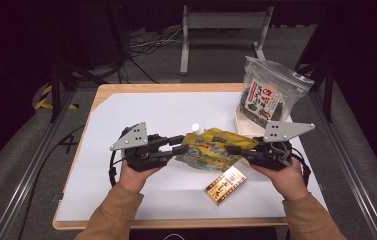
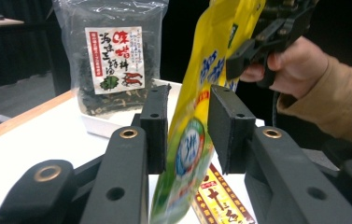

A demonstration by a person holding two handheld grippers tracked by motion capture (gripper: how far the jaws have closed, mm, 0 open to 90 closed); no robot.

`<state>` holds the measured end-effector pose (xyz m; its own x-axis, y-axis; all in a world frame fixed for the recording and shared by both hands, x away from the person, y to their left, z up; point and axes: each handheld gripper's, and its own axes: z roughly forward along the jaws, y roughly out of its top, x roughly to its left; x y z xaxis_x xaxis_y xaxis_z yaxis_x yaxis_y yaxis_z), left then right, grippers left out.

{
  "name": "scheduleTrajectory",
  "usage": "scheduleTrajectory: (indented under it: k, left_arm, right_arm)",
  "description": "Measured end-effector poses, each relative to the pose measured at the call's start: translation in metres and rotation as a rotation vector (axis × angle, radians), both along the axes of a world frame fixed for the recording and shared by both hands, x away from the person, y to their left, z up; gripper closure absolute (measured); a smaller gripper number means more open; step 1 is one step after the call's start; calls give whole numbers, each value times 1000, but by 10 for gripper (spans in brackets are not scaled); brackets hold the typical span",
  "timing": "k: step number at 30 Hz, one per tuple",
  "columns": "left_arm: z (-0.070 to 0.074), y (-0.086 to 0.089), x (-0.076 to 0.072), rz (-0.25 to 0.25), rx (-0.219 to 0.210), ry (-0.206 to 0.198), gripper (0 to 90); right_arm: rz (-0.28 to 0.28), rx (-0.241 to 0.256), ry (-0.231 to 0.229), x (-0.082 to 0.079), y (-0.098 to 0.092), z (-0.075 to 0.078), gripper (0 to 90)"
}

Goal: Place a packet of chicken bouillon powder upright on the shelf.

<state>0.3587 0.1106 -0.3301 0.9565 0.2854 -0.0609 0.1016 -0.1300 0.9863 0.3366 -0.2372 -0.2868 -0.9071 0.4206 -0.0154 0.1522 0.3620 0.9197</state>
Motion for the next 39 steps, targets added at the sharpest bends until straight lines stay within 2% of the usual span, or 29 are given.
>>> scheduleTrajectory:
  k: [9, 18, 21, 35, 36, 39]
  left_arm:
    - [-3, 5, 4, 34, 42, 14, 647]
    - [-6, 8, 8, 43, 72, 54, 545]
    - [-7, 10, 9, 50, 80, 45, 526]
    - [-11, 17, 9, 78, 94, 85, 463]
    - [-11, 17, 10, 76, 101, 79, 454]
    - [-12, 17, 10, 76, 101, 97, 425]
  right_arm:
    - [-55, -59, -29, 4, -19, 22, 863]
    - [-115, -106, -48, 11, -45, 47, 864]
    - [-124, -122, -55, 14, -50, 53, 863]
    - [-143, -168, -44, 29, -76, 65, 863]
    - [-148, -175, -46, 30, -78, 66, 863]
    - [-156, -180, -39, 33, -82, 67, 864]
